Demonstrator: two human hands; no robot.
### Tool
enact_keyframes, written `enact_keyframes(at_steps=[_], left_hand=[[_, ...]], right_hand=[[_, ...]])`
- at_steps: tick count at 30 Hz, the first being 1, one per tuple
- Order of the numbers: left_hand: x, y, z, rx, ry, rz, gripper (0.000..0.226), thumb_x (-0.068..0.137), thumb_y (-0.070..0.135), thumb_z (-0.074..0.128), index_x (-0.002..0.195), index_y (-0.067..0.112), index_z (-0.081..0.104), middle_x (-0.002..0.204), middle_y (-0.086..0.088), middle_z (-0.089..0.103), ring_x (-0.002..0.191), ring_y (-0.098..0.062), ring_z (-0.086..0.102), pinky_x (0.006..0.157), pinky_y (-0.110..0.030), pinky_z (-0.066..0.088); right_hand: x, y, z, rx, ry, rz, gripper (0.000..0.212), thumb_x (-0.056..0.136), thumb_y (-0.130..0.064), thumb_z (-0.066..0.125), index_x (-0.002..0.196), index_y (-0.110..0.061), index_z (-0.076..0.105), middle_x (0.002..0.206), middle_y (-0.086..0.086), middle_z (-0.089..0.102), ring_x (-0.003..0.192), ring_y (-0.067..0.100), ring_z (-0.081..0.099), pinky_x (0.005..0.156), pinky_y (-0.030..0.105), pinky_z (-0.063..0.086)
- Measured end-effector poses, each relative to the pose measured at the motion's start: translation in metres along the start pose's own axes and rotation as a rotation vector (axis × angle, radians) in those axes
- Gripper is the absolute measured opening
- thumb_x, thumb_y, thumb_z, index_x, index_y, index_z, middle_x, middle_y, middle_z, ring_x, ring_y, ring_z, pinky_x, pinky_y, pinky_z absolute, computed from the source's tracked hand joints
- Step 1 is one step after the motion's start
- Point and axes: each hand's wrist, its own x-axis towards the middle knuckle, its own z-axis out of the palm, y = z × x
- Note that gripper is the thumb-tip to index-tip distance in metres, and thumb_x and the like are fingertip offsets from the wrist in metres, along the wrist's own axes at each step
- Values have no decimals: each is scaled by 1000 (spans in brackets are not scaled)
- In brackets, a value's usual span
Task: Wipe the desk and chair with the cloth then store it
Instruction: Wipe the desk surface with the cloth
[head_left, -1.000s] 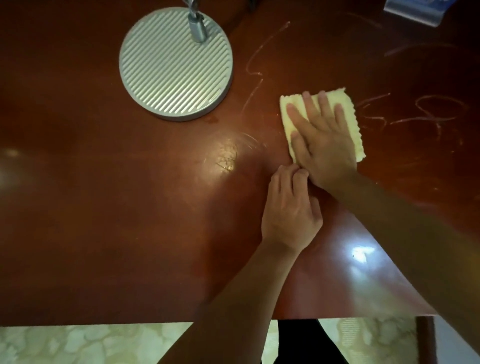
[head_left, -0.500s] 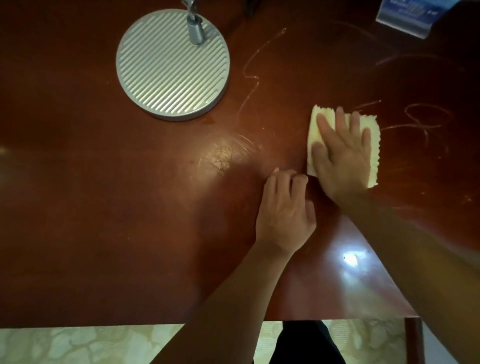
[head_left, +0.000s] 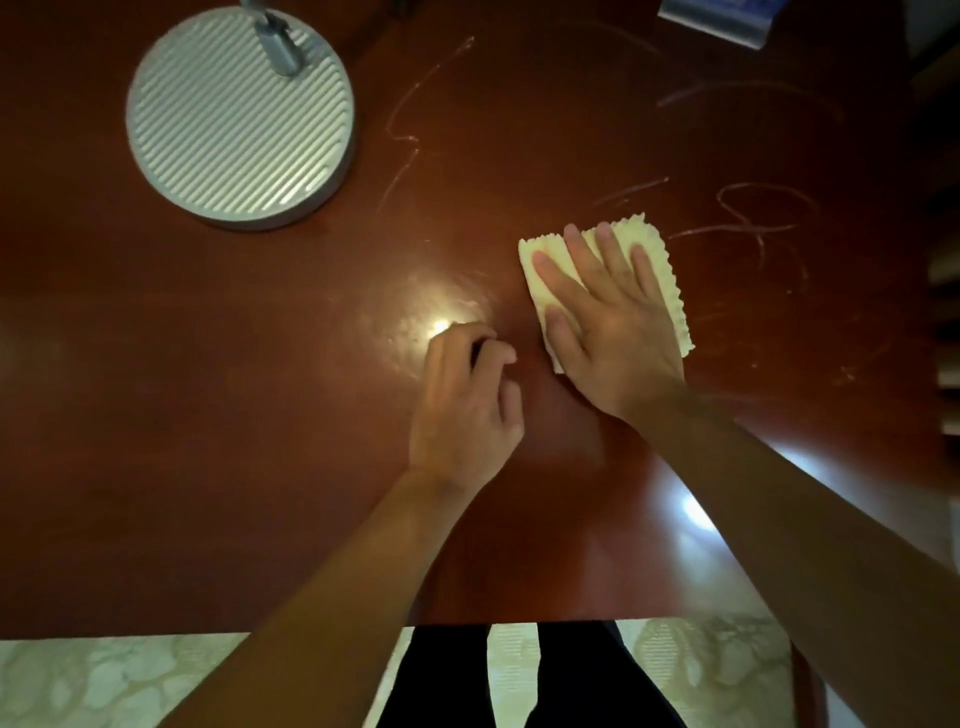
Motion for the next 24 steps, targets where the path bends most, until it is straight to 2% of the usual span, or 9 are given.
enact_keyframes(at_steps=[6, 11, 17, 21, 24], left_hand=[[8, 46, 20, -1, 6, -39, 32, 82, 0, 53, 109, 0, 69, 110, -12, 63, 106, -25, 56, 99, -28, 42], [8, 108, 65, -66, -145, 56, 39, 83, 2, 48, 117, -4, 66, 113, -16, 61, 107, -30, 56, 98, -45, 49], [8, 126, 79, 48, -197, 56, 42, 82, 6, 45, 119, -1, 63, 117, -15, 58, 115, -30, 51, 101, -42, 47], [9, 129, 79, 84, -209, 45, 40, 79, 6, 45, 115, 0, 62, 117, -15, 58, 116, -28, 47, 102, -41, 45], [10, 129, 79, 84, -198, 47, 40, 77, 6, 47, 114, -1, 61, 117, -16, 58, 113, -28, 48, 101, -41, 45]], right_hand=[[-30, 43, -20, -4, -55, 91, 51, 103, -40, 29, 152, -28, 37, 163, 5, 23, 152, 27, 9, 123, 49, 7], [-69, 101, -40, -40, -64, 210, 53, 102, -42, 25, 153, -28, 33, 164, 3, 18, 153, 24, 5, 124, 45, 3], [-109, 168, -59, -64, 20, 355, 53, 102, -39, 30, 153, -24, 35, 162, 7, 25, 152, 30, 11, 122, 52, 8], [-110, 164, -59, -50, 20, 431, 56, 101, -37, 27, 155, -23, 31, 163, 8, 20, 152, 31, 8, 122, 54, 7], [-114, 130, -51, -33, 55, 377, 56, 100, -35, 30, 153, -18, 35, 161, 12, 25, 150, 36, 15, 120, 56, 13]])
